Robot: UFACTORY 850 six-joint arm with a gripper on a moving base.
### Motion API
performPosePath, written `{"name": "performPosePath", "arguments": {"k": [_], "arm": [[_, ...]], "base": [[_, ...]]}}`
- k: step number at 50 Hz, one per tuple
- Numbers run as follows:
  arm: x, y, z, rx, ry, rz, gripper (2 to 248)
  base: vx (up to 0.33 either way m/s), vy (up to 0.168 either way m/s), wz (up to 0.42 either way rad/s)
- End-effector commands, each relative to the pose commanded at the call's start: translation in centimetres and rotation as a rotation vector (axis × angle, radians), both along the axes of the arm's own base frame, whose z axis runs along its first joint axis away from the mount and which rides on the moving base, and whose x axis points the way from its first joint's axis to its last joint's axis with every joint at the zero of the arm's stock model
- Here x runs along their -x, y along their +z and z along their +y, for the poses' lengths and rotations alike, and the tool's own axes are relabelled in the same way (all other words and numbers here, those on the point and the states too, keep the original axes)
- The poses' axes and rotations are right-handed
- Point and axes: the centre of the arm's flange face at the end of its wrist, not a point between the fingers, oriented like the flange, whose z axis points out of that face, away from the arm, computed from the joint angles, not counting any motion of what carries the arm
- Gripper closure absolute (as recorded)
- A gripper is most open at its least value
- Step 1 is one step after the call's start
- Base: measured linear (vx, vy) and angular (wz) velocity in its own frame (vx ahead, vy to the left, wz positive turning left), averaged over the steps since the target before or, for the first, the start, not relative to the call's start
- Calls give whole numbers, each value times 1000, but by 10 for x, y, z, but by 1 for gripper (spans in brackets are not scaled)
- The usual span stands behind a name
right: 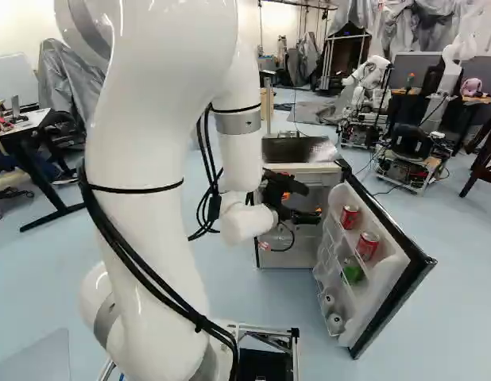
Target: Grab a drink from the fridge
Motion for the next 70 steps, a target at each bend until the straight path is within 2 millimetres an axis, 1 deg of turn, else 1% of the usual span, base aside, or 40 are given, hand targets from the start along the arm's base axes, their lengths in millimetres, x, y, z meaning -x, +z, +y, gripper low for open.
{"name": "performPosePath", "arguments": {"k": [32,53,70], "arm": [[-31,-15,-5,-81,-258,51,3],[-50,-24,-13,-134,-446,48,3],[-71,-27,-21,-138,-473,25,3]], "base": [[0,0,0],[0,0,0],[0,0,0]]}}
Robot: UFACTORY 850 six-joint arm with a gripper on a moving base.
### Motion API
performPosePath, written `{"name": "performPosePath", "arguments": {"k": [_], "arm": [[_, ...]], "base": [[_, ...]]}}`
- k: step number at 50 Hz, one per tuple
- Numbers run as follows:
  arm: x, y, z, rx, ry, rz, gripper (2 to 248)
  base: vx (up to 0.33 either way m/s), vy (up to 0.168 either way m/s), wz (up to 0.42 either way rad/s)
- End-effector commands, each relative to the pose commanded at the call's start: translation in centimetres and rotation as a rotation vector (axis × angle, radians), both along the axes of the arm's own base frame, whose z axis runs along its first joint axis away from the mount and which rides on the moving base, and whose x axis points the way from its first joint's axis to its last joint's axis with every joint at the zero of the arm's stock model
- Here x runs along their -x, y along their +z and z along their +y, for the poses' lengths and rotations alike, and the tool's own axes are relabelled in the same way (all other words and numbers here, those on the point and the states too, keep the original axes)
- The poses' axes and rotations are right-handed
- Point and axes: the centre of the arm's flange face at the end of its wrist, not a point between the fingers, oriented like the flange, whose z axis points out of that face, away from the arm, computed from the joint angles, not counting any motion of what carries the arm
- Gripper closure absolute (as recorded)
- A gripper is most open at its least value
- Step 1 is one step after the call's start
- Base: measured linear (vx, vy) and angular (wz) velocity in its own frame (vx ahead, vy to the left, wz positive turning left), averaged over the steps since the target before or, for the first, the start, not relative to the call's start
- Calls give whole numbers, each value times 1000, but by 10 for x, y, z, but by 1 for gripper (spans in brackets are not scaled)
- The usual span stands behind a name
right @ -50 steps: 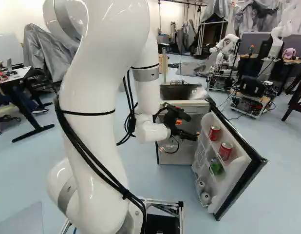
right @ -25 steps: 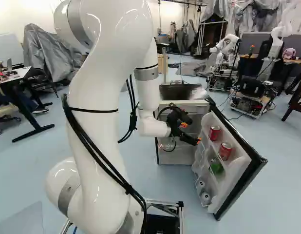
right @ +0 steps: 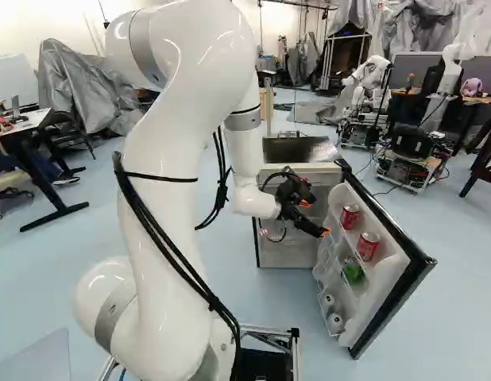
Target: Grab a drink from the fridge
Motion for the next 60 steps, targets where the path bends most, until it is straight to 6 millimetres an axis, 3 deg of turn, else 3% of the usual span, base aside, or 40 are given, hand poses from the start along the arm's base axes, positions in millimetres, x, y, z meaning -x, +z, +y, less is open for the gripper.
{"name": "performPosePath", "arguments": {"k": [60], "arm": [[-21,-5,-55,16,-93,-41,3]], "base": [[0,0,0]]}}
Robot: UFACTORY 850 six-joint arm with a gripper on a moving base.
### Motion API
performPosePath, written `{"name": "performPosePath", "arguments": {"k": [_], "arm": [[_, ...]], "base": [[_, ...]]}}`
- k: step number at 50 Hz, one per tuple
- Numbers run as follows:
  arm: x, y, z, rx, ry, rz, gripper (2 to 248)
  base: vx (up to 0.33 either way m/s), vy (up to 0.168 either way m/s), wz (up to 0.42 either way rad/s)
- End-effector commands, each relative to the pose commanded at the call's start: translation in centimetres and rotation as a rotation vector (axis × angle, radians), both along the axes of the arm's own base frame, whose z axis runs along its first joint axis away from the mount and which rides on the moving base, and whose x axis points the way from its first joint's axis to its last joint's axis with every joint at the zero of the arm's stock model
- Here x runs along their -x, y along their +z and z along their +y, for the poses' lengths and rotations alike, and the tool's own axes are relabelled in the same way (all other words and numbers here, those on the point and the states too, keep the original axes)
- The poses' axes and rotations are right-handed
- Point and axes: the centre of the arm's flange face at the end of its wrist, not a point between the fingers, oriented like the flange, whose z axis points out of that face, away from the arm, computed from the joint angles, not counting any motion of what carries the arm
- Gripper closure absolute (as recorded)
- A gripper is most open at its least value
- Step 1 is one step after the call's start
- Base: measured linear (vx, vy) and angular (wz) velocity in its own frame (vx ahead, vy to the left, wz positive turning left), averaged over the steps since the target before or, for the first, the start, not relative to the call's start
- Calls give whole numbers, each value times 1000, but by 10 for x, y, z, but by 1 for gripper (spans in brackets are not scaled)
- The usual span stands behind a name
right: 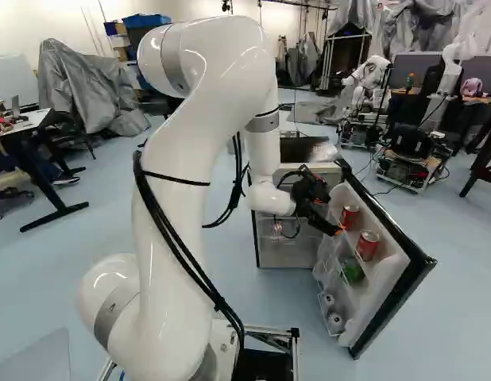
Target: Grab a drink from the fridge
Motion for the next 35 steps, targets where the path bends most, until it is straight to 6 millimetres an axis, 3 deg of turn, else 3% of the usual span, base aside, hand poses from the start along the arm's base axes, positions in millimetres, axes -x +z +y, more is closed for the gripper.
{"name": "performPosePath", "arguments": {"k": [35], "arm": [[-6,-2,-25,8,-41,-17,3]], "base": [[0,0,0]]}}
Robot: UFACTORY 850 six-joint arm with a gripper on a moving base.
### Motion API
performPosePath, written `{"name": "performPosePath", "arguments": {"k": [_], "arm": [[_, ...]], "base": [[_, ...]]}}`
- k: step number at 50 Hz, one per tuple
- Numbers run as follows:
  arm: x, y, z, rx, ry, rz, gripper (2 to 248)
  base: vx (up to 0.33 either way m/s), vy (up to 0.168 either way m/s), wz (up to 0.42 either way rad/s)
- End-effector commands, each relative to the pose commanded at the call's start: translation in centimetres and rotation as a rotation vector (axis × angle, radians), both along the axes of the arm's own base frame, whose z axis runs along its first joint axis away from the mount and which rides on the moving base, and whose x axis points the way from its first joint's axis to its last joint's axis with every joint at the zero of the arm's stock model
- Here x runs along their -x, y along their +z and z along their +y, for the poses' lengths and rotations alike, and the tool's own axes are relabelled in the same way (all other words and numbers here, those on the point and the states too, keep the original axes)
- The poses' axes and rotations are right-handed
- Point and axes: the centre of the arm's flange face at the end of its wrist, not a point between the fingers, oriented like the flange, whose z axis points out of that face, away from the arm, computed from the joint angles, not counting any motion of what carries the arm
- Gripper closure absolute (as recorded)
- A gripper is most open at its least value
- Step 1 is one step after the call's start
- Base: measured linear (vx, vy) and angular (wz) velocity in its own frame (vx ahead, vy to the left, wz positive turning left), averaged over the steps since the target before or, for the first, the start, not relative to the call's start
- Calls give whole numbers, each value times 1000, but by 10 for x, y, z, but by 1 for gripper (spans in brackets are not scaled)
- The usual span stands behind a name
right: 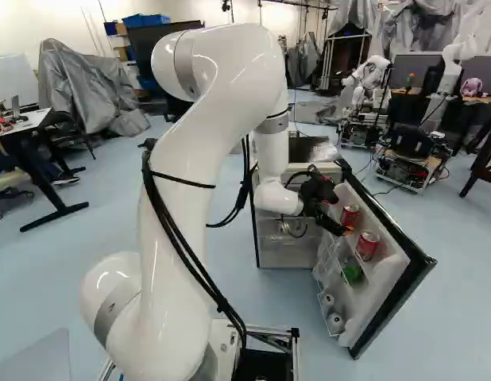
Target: Grab a drink from the fridge
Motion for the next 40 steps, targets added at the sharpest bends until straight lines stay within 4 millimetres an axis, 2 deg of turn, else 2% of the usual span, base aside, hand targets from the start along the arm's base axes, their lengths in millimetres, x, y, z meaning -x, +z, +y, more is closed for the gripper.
{"name": "performPosePath", "arguments": {"k": [40], "arm": [[-4,-2,-18,7,-27,-13,3]], "base": [[0,0,0]]}}
